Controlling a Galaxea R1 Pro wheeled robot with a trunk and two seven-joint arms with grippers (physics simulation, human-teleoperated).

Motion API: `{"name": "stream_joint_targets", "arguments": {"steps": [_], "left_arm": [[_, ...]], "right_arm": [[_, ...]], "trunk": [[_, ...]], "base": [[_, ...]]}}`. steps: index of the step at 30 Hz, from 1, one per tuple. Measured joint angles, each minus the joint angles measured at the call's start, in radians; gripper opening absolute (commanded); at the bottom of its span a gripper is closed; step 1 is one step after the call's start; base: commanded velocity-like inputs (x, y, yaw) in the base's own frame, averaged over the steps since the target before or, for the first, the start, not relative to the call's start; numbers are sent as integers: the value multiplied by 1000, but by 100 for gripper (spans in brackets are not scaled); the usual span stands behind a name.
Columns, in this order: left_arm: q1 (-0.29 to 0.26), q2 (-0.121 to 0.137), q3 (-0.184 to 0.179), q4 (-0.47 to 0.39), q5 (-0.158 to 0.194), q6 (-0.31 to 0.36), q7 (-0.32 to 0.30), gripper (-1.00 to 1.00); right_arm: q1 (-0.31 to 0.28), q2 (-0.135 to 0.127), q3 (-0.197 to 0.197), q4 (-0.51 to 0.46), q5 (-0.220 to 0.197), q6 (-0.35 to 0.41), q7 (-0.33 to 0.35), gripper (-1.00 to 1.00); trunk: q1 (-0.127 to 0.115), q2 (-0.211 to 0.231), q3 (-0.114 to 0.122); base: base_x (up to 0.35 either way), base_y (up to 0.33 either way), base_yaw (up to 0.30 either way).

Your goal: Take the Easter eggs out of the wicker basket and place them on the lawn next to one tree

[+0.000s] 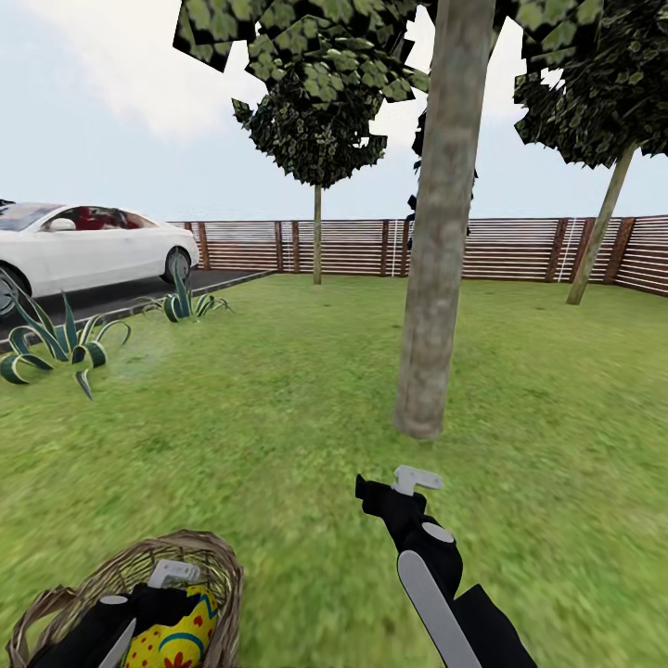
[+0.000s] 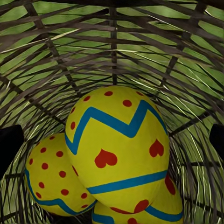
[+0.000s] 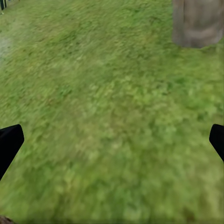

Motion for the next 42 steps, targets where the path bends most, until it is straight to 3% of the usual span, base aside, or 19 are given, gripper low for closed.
{"name": "stream_joint_targets", "arguments": {"steps": [7,13,16,21,42], "left_arm": [[0,0,0,-1,0,-1,0,100],[-1,5,0,-3,0,2,0,100],[-1,7,0,-3,0,3,0,100],[-1,11,0,-4,1,4,0,100],[-35,14,0,-3,0,7,-3,100]], "right_arm": [[0,1,2,1,0,1,0,100],[0,2,57,5,0,2,-7,100],[0,4,75,4,0,3,-12,100],[0,10,82,4,0,4,-13,100],[-1,12,84,5,0,5,-12,100]], "trunk": [[15,-28,-13],[15,-28,-13],[27,-49,-22],[29,-50,-41],[30,-50,-45]], "base": [[0,0,0],[0,0,0],[0,0,0],[0,0,0],[0,0,0]]}}
